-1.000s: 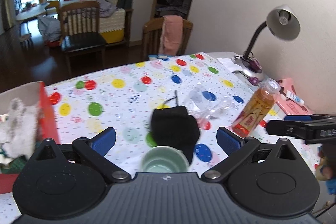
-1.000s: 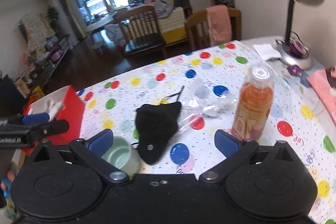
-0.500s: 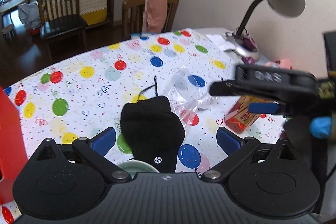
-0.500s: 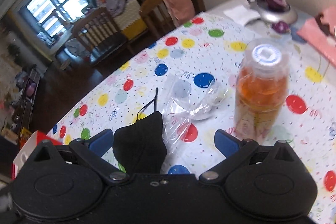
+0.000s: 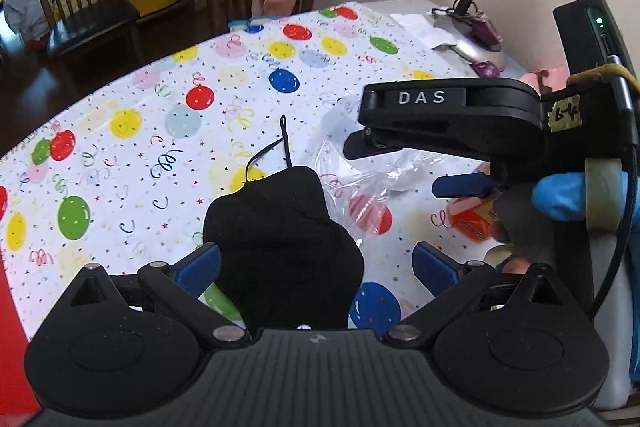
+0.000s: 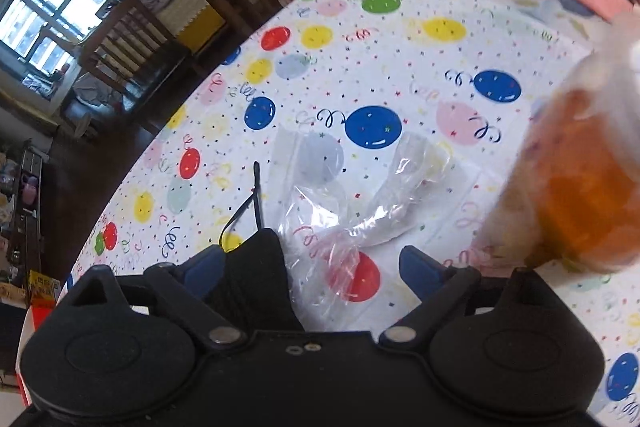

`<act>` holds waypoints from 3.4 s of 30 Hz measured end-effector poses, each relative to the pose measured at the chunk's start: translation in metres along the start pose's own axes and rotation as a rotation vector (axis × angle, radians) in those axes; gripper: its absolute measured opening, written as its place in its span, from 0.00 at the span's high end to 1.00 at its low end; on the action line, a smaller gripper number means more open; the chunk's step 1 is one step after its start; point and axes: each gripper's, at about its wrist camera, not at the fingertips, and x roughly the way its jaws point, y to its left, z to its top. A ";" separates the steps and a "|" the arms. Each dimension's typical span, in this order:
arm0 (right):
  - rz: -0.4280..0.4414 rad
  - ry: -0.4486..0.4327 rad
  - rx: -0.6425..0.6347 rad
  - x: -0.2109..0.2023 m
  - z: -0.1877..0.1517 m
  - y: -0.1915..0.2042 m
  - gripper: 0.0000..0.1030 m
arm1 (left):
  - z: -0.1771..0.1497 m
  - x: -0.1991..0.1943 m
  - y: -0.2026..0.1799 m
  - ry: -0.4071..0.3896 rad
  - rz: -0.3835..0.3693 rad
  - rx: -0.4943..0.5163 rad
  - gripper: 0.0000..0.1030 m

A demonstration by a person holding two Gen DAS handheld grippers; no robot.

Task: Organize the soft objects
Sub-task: 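Grasp the black mask with the left gripper while the right gripper grasps the clear plastic bag, then lift and carry the black mask and plastic bag with both grippers over the box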

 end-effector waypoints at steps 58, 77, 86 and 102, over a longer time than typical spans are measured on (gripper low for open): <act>0.007 -0.185 -0.586 -0.045 0.003 0.062 0.69 | 0.023 -0.022 0.062 -0.063 0.086 -0.169 0.60; 0.180 -0.247 -0.848 -0.142 -0.060 0.129 0.69 | -0.029 -0.142 0.089 -0.187 0.099 -0.255 0.60; 0.254 -0.237 -0.948 -0.163 -0.106 0.173 0.69 | -0.072 -0.198 0.123 -0.226 0.155 -0.308 0.60; 0.332 -0.184 -1.060 -0.151 -0.185 0.271 0.69 | -0.134 -0.273 0.213 -0.269 0.253 -0.401 0.60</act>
